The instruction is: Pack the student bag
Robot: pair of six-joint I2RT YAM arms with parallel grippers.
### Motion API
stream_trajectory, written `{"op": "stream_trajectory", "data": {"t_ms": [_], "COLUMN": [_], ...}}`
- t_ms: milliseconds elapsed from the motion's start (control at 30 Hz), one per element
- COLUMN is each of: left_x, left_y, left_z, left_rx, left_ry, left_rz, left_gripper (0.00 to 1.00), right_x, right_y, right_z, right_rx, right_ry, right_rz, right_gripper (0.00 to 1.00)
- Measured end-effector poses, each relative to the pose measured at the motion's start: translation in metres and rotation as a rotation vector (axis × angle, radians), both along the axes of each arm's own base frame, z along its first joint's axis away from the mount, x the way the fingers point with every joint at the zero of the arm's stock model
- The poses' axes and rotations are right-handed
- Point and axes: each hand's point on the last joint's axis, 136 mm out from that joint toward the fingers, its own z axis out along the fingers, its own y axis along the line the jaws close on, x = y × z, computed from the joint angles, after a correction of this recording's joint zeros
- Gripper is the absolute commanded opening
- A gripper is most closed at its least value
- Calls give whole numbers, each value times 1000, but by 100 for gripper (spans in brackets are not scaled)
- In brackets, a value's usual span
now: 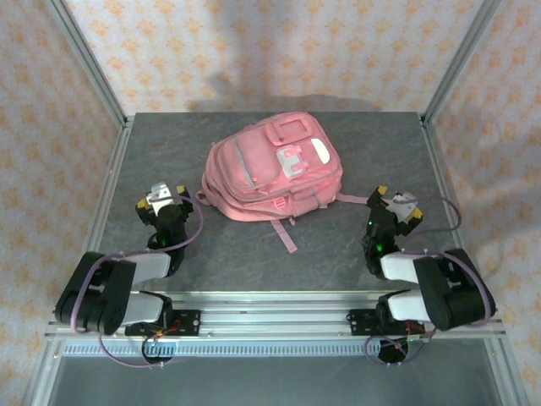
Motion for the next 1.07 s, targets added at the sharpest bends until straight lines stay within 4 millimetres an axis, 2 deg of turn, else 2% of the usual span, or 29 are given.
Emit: {"op": "stream_trajectory", "data": {"t_ms": [167,233,300,367,433,500,1067], "left_x": [7,4,2,7,14,19,21], "left_y": [-9,-9,-8,-2,3,7,4], "left_z": [4,-2,-6,-1,-4,4,5], "left_rx": [36,46,43,39,23,12,-8], "left_ry": [-64,-71,-64,-98,-80,-114,-124], "left_rz": [-72,-88,-109,-107,-104,-101,-103], "left_gripper": [100,100,100,100,100,100,100], "right_x": [5,11,21,30,34,37,45], "right_y": [-7,-3,5,11,11,11,18], "right_z": [-4,-3,-6,-19,-17,-16,-15], "right_rx": [15,20,15,20,26,30,41], "right_ry": [-31,-41,-41,6,1,-1,3], "right_rz": [45,97,157,201,221,232,290], "right_gripper": [100,100,100,100,100,100,100]}}
